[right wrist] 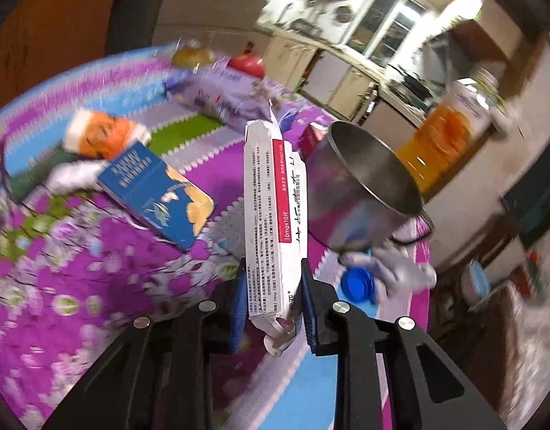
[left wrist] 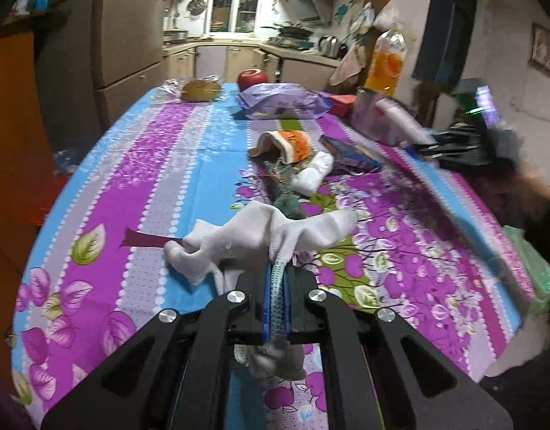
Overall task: Collect trash
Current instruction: 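Carry the glove and medicine box in both grippers over the green bin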
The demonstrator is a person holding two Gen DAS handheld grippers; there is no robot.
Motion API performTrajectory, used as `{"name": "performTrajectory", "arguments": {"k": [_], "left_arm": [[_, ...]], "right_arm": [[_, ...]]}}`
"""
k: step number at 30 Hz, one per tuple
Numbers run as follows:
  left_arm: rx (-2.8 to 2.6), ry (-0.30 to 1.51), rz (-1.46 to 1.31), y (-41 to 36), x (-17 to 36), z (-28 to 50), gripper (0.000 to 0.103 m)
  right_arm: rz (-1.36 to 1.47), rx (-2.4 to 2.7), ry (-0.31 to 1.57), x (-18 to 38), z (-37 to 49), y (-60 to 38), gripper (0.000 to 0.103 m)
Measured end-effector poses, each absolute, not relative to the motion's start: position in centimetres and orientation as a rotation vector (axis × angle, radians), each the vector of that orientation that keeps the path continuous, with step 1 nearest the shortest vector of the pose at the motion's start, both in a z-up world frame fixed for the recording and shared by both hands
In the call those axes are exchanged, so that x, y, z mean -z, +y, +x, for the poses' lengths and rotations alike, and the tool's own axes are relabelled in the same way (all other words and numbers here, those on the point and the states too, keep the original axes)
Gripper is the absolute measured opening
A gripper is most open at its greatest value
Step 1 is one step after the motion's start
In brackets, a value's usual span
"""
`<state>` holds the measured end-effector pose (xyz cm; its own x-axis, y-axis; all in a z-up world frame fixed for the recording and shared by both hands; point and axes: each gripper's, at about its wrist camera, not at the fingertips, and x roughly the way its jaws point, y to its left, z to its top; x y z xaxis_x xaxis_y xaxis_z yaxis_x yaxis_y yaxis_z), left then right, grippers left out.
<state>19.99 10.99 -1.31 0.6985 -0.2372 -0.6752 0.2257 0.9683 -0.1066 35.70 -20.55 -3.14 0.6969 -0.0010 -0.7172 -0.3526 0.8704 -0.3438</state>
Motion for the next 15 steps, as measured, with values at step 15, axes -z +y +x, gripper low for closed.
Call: {"name": "performTrajectory", "arguments": {"k": [15], "left_arm": [[-0.012, 0.772, 0.124, 8.2, 0.6, 19.2, 0.003]], "right_arm": [[-0.022, -0.495, 0.864, 2.8, 22.1, -17.6, 0.027]]}}
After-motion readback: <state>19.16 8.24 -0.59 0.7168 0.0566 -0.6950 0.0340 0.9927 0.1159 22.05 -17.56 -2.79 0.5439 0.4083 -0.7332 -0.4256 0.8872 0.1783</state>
